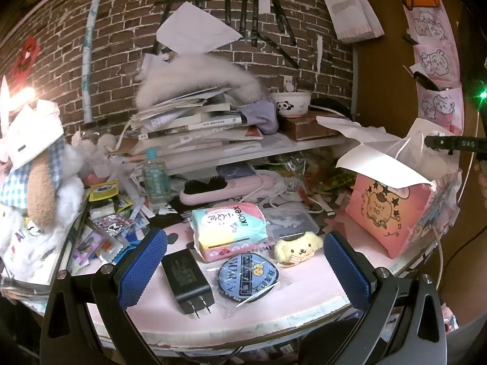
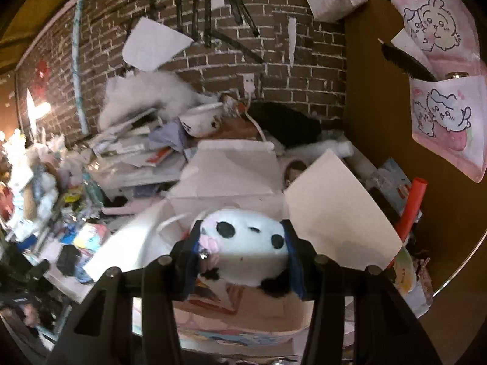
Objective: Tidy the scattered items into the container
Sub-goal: 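Carry the panda plush with the right gripper over the white paper bag, then open the right gripper to drop the panda plush into the bag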
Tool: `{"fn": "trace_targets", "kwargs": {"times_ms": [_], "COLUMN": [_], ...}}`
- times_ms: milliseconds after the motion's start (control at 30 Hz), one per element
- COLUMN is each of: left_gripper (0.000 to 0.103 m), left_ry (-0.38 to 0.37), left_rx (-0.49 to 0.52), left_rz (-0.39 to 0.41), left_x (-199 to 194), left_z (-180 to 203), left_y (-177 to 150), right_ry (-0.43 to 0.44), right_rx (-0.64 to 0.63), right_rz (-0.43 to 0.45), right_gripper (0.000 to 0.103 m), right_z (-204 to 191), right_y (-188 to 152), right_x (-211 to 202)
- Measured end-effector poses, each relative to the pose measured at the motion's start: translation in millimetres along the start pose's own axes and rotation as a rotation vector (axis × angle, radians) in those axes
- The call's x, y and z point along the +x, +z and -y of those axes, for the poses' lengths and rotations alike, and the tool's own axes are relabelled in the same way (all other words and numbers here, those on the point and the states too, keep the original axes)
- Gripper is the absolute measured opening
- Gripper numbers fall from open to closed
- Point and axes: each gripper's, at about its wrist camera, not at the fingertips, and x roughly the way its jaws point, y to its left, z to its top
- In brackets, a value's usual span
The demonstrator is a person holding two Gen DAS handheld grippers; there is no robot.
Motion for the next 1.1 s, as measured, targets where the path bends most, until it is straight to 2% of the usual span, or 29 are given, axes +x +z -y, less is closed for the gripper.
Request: {"fn": "trace_targets", "kwargs": {"times_ms": [367, 667, 800, 933, 1100], "left_gripper": [0.103, 0.103, 0.103, 0.103, 0.103], "left_ry": [-0.003, -0.003, -0.002, -0.002, -0.001], "left_rx": [-0.001, -0.003, -0.001, -0.003, -0.002], "left_rz": [-0.003, -0.003, -0.004, -0.003, -0.004], "left_x": [0, 0, 0, -1, 0], "left_z": [1, 1, 0, 1, 1], "left_y": [-1, -1, -1, -2, -2], "right_ry": [-0.058, -0.052, -0.049, -0.057, -0.040], "right_rx": [-0.099, -0.113, -0.122, -0.138, -0.148], "right_rz": [-0.104, -0.108, -0.105, -0.085, -0.064], "right_gripper": [0.047, 0.050, 0.056, 0.072, 0.072], "right_z": [-9, -13, -16, -21, -25], "right_y": [-14, -16, -17, -17, -16], "right_x": [30, 36, 37, 36, 31]}}
